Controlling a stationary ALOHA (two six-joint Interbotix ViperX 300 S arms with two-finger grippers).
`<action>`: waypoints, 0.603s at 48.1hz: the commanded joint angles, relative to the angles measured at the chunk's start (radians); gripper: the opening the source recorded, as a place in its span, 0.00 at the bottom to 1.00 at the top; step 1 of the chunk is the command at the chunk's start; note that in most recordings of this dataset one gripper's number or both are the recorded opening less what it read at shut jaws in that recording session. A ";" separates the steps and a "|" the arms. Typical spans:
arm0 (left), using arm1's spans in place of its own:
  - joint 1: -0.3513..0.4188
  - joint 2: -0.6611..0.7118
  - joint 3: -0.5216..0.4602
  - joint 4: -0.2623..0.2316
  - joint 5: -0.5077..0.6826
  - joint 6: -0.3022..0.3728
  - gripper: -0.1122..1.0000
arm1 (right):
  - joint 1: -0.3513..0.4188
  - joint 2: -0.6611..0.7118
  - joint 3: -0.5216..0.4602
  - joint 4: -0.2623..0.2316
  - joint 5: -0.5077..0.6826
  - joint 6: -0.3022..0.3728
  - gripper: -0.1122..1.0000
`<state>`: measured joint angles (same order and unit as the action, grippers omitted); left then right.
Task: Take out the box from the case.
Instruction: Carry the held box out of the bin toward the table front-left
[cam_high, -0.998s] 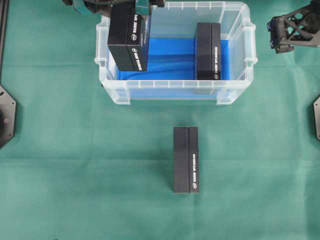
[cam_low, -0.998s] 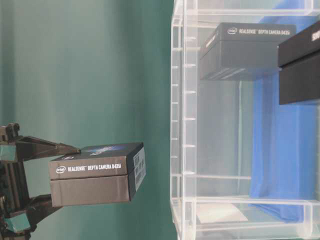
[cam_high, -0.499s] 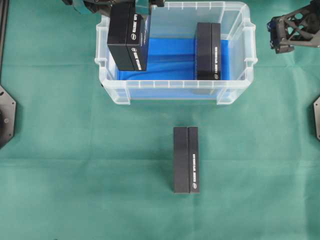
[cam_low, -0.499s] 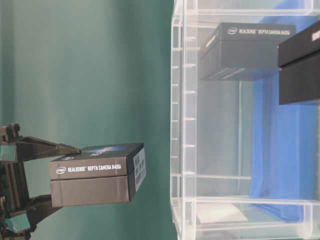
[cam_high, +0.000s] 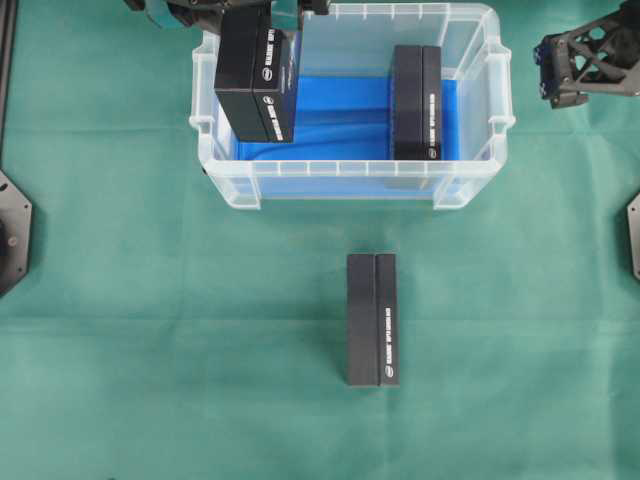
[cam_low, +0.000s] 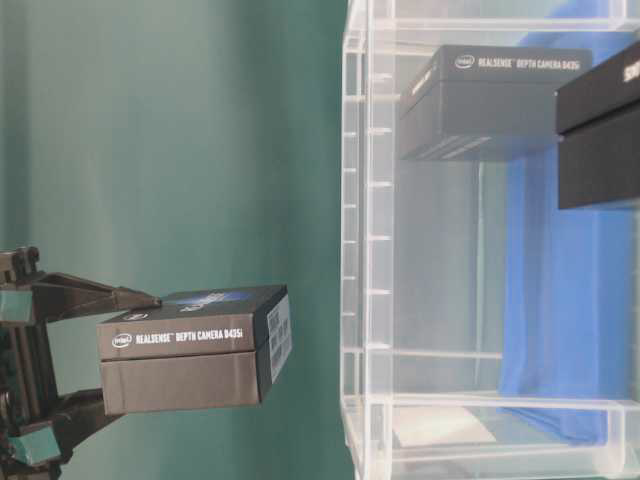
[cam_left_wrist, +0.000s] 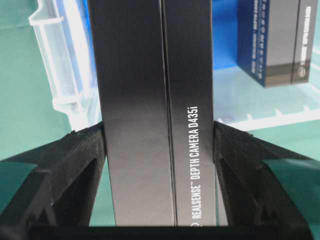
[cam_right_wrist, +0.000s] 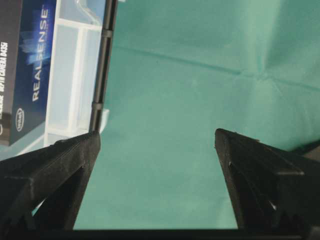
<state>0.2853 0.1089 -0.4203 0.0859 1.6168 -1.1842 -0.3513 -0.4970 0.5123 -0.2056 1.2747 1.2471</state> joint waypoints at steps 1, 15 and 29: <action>-0.005 -0.032 -0.026 0.005 -0.003 -0.002 0.66 | 0.003 -0.011 -0.011 -0.003 -0.003 0.000 0.94; -0.048 -0.034 -0.023 0.006 -0.002 -0.018 0.66 | 0.005 -0.011 -0.011 -0.006 -0.005 -0.002 0.94; -0.161 -0.051 0.012 0.052 0.000 -0.120 0.66 | 0.011 -0.011 -0.011 -0.008 -0.003 -0.002 0.94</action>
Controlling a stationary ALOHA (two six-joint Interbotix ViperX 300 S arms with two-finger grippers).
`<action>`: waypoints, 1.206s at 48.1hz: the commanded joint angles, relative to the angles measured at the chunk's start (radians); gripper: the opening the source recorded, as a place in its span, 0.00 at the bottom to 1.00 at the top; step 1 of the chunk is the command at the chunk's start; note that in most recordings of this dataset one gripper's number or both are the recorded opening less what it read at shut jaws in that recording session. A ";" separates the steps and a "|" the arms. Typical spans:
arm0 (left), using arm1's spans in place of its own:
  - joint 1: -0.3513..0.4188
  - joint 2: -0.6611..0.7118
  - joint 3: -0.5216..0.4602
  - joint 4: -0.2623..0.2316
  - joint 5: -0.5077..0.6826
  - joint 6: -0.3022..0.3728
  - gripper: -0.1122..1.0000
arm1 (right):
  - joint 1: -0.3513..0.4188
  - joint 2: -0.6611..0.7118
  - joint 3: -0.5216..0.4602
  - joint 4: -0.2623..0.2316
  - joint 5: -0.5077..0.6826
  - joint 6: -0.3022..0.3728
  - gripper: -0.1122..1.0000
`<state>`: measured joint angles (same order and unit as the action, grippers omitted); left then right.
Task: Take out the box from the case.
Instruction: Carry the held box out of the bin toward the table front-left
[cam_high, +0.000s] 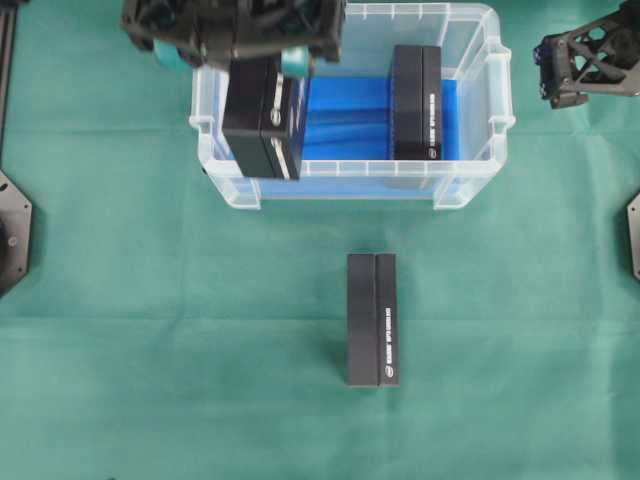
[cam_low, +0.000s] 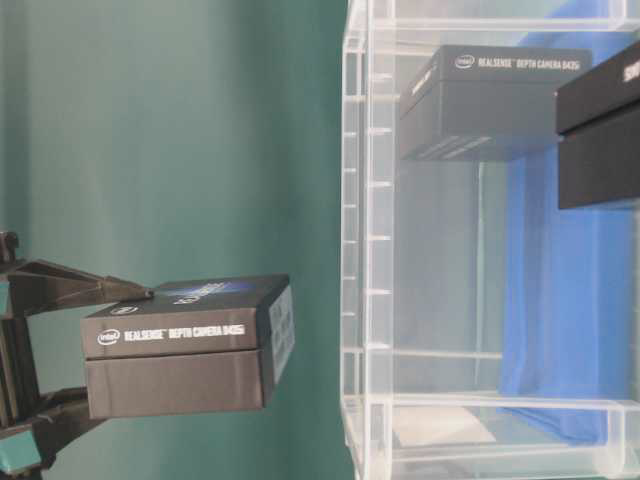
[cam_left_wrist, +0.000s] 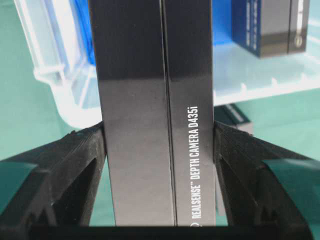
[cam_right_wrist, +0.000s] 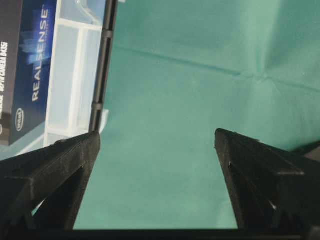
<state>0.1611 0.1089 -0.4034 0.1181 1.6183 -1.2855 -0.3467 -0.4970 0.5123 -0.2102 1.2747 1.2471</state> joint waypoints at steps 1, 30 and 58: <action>-0.048 -0.051 0.000 0.025 -0.002 -0.028 0.66 | 0.006 -0.011 -0.011 -0.003 -0.003 -0.002 0.94; -0.362 -0.058 0.040 0.083 0.023 -0.414 0.66 | 0.026 -0.011 -0.011 -0.020 0.000 -0.009 0.94; -0.502 -0.048 0.040 0.084 0.077 -0.592 0.66 | 0.026 -0.011 -0.009 -0.021 0.000 -0.012 0.94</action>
<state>-0.3375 0.0813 -0.3497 0.1933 1.6904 -1.8761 -0.3221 -0.4985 0.5123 -0.2270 1.2763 1.2364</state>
